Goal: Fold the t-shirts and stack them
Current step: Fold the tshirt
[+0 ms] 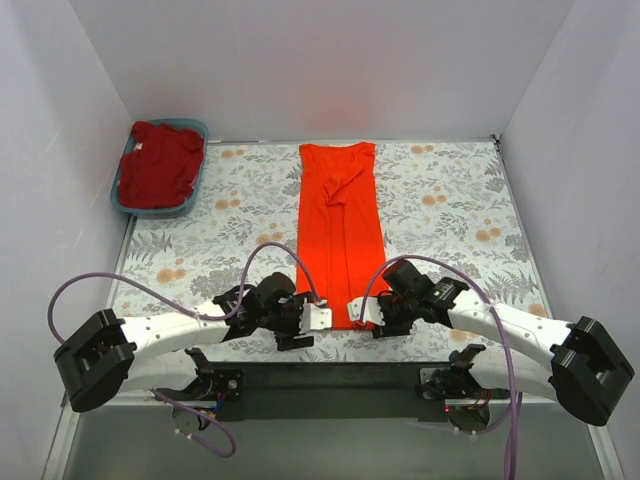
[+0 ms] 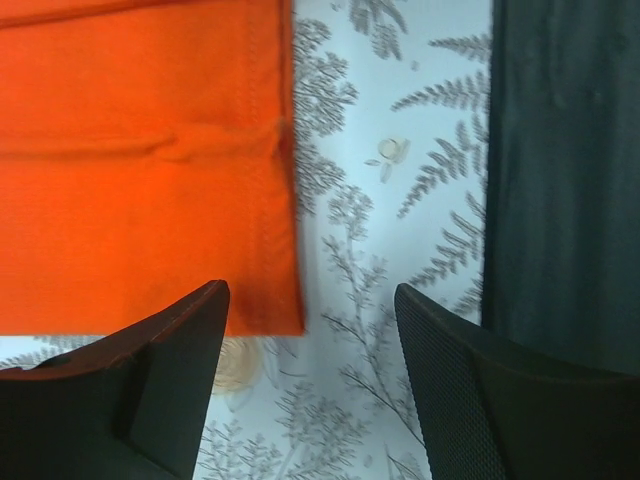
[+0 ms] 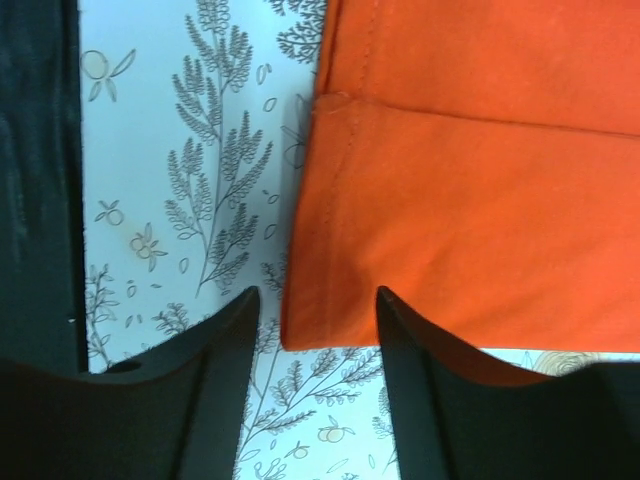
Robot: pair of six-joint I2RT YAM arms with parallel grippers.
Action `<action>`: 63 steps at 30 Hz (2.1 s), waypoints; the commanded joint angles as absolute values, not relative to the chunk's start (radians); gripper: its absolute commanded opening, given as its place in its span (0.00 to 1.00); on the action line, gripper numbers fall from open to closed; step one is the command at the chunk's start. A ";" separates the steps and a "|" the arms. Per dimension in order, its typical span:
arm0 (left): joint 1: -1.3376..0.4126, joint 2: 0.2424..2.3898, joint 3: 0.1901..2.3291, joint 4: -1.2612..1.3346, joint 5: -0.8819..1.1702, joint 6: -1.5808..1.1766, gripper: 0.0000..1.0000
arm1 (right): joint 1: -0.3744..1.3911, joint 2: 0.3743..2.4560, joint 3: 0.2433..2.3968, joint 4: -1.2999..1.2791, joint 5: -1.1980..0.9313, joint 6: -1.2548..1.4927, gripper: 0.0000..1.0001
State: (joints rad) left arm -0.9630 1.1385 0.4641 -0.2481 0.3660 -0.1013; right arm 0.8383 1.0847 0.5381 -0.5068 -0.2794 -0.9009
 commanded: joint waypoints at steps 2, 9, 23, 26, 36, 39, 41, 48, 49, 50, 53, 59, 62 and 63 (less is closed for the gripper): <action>-0.976 1.173 0.451 -0.071 0.282 -0.086 0.65 | 0.844 1.111 0.514 -0.434 -0.250 -0.913 0.50; -0.977 1.259 0.420 -0.018 0.262 -0.043 0.55 | 0.845 1.129 0.453 -0.384 -0.219 -0.933 0.49; -0.977 1.261 0.449 -0.080 0.291 -0.034 0.00 | 0.854 1.140 0.459 -0.393 -0.210 -0.893 0.01; -0.988 1.218 0.477 -0.144 0.334 -0.038 0.00 | 0.917 1.086 0.482 -0.417 -0.196 -0.871 0.01; -1.043 1.062 0.552 -0.284 0.290 -0.109 0.00 | 0.960 0.977 0.575 -0.508 -0.156 -0.827 0.01; -0.938 1.046 0.558 -0.272 0.328 -0.023 0.00 | 0.950 0.963 0.600 -0.508 -0.143 -0.865 0.01; -0.881 1.071 0.584 -0.259 0.363 0.050 0.00 | 0.927 0.982 0.629 -0.502 -0.143 -0.893 0.01; -0.715 1.210 0.669 -0.147 0.449 0.196 0.00 | 0.764 1.129 0.722 -0.411 -0.201 -1.054 0.01; -0.697 1.227 0.675 -0.131 0.462 0.212 0.00 | 0.729 1.165 0.733 -0.396 -0.206 -1.072 0.01; -0.677 1.267 0.686 -0.102 0.477 0.233 0.00 | 0.712 1.186 0.747 -0.381 -0.215 -1.106 0.01; -0.603 1.371 0.751 -0.066 0.524 0.301 0.00 | 0.647 1.252 0.785 -0.331 -0.236 -1.178 0.01; -0.462 1.578 0.960 -0.026 0.590 0.357 0.00 | 0.539 1.416 0.902 -0.278 -0.284 -1.250 0.01; -0.430 1.678 1.046 -0.008 0.607 0.400 0.00 | 0.491 1.512 0.983 -0.268 -0.302 -1.269 0.01; -0.423 1.698 1.060 -0.006 0.610 0.408 0.00 | 0.482 1.564 1.027 -0.268 -0.305 -1.284 0.01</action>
